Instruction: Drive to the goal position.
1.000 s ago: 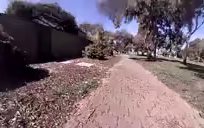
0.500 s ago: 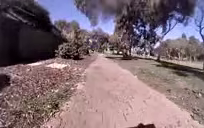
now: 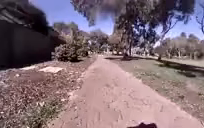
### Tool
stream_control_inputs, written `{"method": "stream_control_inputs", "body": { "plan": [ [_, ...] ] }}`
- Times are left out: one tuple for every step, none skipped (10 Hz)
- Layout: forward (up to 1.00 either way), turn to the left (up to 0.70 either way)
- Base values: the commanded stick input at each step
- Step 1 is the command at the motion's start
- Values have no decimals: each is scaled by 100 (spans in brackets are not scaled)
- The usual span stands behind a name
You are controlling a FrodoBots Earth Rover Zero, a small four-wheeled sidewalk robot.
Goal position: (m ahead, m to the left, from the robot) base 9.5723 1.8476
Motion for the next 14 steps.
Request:
{"method": "stream_control_inputs", "body": {
  "plan": [
    [70, -14],
    [70, -2],
    [70, 0],
    [70, 0],
    [70, 0],
    [70, 0],
    [70, 0],
    [70, 0],
    [70, 1],
    [70, 3],
    [70, 3],
    [70, 2],
    [70, 2],
    [70, 1]
  ]
}}
